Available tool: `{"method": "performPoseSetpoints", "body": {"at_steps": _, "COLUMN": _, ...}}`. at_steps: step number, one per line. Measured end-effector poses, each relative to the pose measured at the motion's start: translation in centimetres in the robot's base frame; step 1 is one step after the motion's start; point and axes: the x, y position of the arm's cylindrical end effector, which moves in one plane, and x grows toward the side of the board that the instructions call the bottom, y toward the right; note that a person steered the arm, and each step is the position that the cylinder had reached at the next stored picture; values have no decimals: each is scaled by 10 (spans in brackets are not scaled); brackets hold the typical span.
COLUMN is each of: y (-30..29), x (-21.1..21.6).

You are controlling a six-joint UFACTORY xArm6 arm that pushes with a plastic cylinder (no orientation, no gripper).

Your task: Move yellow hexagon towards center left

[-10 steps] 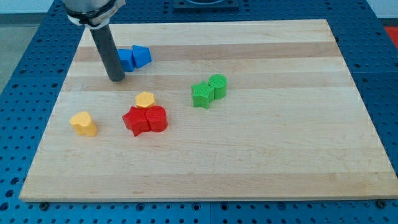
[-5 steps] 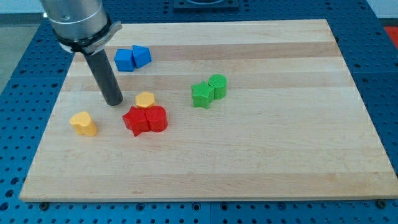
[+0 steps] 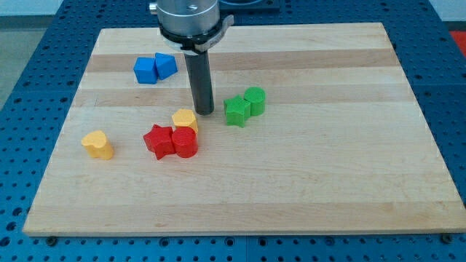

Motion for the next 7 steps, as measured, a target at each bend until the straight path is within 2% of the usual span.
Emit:
{"method": "performPoseSetpoints", "body": {"at_steps": 3, "y": 0, "x": 34}}
{"method": "performPoseSetpoints", "body": {"at_steps": 7, "y": -33, "x": 38}}
